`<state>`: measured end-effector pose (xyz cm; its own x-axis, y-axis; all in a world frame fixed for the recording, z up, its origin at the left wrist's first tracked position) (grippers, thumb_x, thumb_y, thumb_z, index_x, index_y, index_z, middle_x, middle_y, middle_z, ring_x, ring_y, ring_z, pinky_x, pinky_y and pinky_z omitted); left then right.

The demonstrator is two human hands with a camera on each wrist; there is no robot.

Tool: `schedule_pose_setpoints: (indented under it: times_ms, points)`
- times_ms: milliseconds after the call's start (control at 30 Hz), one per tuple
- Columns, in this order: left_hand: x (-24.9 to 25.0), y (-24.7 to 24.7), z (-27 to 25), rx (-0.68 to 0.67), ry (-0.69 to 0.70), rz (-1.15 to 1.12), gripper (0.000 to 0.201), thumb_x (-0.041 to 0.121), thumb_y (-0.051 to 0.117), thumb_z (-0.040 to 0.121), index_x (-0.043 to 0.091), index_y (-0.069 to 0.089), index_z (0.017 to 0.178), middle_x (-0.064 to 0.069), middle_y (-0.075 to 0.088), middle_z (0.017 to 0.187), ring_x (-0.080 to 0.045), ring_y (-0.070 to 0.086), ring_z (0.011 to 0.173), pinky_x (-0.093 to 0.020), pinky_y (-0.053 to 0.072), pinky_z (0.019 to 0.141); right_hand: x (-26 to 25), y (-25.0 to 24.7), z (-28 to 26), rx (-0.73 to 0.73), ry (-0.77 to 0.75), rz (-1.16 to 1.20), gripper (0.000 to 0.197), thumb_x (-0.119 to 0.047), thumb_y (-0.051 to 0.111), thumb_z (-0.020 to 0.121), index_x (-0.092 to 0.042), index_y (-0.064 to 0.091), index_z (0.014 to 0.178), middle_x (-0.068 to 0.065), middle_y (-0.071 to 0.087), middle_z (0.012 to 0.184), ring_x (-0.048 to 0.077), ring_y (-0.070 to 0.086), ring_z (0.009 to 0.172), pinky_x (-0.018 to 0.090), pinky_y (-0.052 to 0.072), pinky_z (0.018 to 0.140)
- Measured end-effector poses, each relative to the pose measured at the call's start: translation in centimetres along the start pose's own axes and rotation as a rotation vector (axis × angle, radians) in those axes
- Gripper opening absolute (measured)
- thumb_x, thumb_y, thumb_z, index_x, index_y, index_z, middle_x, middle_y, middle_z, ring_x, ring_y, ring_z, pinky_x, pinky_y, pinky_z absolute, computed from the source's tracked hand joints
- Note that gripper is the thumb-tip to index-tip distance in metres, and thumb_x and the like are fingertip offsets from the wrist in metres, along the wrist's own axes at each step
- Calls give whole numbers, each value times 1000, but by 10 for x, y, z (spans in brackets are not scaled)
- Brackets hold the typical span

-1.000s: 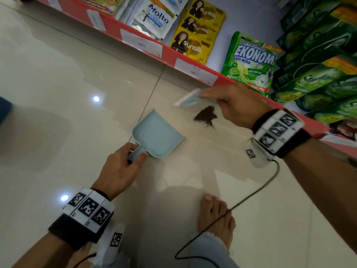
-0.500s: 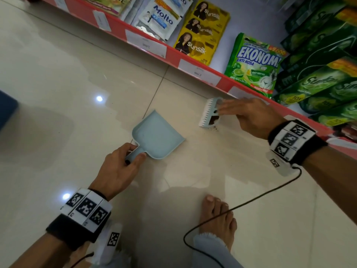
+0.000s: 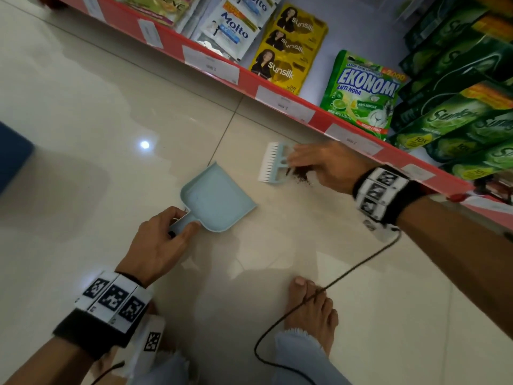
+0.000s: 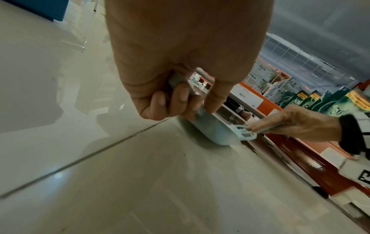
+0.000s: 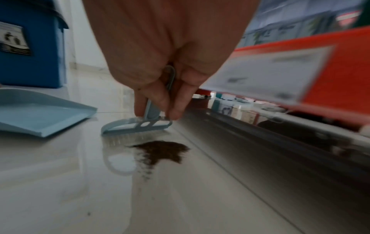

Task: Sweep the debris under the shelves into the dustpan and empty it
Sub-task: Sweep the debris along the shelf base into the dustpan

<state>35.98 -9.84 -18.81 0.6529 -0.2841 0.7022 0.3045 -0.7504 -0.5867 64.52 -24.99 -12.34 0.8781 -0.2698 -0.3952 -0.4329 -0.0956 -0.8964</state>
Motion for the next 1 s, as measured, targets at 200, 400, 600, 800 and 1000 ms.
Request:
schedule_pose_setpoints:
  times_ms: [200,400,600,800,1000]
  points:
    - [20,14,10,-56,43,-68,19,34,64,92,16,62,89,-5,67,76,-20,61,69,-30,45,58,30,-17,-45,174,115,5,47,21,52,81,-4,71,117,12,65,127,27,59,124,42,43,109]
    - [43,31,21,-103,111,-62,17,34,66,91,18,61,87,5,63,73,-14,59,65,-26,40,55,15,-7,-25,242,333,-196,56,16,41,80,-7,64,125,12,64,131,35,64,111,48,53,94]
    - [45,37,21,-98,137,-38,17,36,66,90,27,56,80,9,61,68,-10,58,60,-24,41,53,5,6,-31,98,374,-196,42,4,50,88,-12,67,123,16,70,114,34,65,93,37,55,80]
    - [37,42,21,-88,109,-37,17,38,66,90,24,58,83,8,62,69,-10,59,61,-23,41,53,-12,-3,-56,240,244,-50,29,-8,57,93,-13,71,119,7,74,109,29,66,93,42,54,81]
    - [41,48,23,-99,134,-6,19,42,64,90,25,58,84,7,62,69,-4,58,61,-18,37,51,17,-10,-62,320,529,-210,24,-7,52,91,-9,70,108,15,72,97,35,64,85,40,54,76]
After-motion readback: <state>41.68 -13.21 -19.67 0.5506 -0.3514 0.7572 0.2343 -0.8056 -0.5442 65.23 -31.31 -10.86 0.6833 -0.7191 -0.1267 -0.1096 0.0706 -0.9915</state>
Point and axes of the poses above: each hand's wrist, its own z-axis towards the middle knuckle, its own y-axis out of the palm, x = y × z, the point moved 5 cm from there along z, towards the middle knuckle
